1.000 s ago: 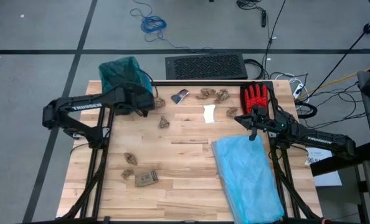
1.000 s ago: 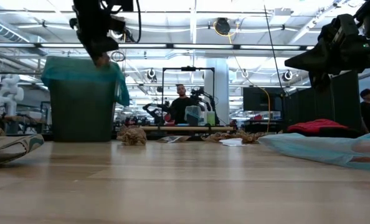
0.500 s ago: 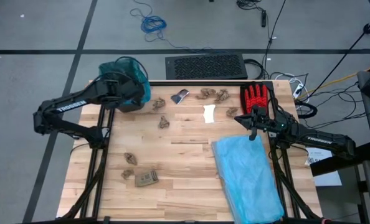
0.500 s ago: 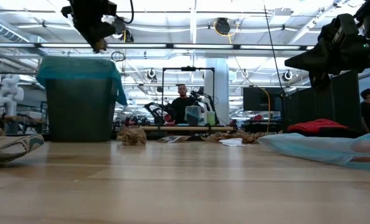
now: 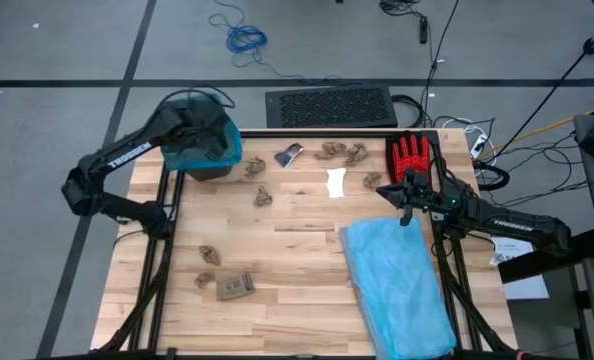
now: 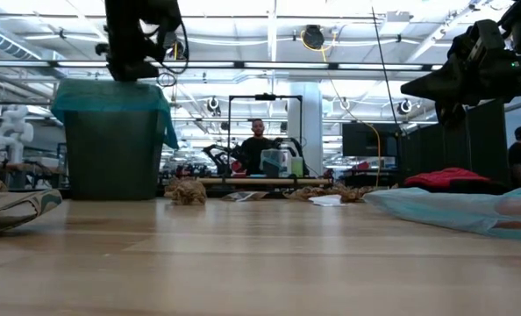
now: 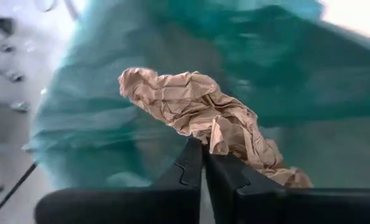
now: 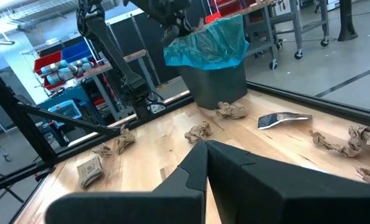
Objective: Place trash/remove bag and relplace
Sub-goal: Put the brown napkin into the trash bin
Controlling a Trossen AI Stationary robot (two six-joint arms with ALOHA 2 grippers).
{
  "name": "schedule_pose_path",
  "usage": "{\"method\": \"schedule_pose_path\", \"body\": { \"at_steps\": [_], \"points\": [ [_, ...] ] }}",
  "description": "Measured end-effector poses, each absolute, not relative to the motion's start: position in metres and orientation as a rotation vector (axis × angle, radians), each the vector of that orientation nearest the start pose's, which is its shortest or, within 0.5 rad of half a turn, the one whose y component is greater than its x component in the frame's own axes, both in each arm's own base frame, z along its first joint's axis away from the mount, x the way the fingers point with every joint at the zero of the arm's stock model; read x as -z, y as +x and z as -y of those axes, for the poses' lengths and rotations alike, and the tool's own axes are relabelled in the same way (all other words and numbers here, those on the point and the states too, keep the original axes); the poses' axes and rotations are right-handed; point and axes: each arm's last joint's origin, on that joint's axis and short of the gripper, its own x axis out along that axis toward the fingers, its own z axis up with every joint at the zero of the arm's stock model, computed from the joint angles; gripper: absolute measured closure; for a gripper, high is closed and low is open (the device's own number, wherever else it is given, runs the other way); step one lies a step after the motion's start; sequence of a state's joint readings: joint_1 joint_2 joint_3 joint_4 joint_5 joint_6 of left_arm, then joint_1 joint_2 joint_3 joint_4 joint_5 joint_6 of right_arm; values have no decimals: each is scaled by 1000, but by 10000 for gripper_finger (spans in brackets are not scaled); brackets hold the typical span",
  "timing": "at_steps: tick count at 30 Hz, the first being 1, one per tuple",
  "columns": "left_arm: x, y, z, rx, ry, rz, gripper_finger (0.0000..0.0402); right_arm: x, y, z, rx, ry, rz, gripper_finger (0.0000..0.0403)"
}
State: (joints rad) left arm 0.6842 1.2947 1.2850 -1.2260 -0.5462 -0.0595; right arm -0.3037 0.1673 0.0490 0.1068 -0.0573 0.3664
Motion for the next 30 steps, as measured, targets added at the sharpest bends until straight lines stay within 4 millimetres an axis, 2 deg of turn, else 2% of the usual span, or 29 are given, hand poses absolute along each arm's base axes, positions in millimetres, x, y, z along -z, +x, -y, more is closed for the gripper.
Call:
{"method": "schedule_pose_path", "body": {
  "at_steps": [5, 12, 18, 23, 27, 30],
  "points": [
    [-326, 170, -158, -1052, -63, -1288, 321, -177, 102, 30, 245, 367, 34, 403],
    [-333, 173, -161, -1048, -1, -1213, 255, -177, 102, 30, 246, 366, 35, 403],
    [-345, 167, -156, -1047, 20, -1179, 242, -177, 102, 30, 250, 366, 36, 403],
    [-379, 169, -143, -1037, 22, -1043, 242, -177, 102, 31, 253, 358, 37, 403],
    [-405, 175, -122, -800, -35, -924, 242, -177, 102, 31, 253, 362, 37, 403],
    [-411, 180, -102, -584, -128, -906, 242, -177, 102, 31, 253, 363, 31, 403]
  ]
}}
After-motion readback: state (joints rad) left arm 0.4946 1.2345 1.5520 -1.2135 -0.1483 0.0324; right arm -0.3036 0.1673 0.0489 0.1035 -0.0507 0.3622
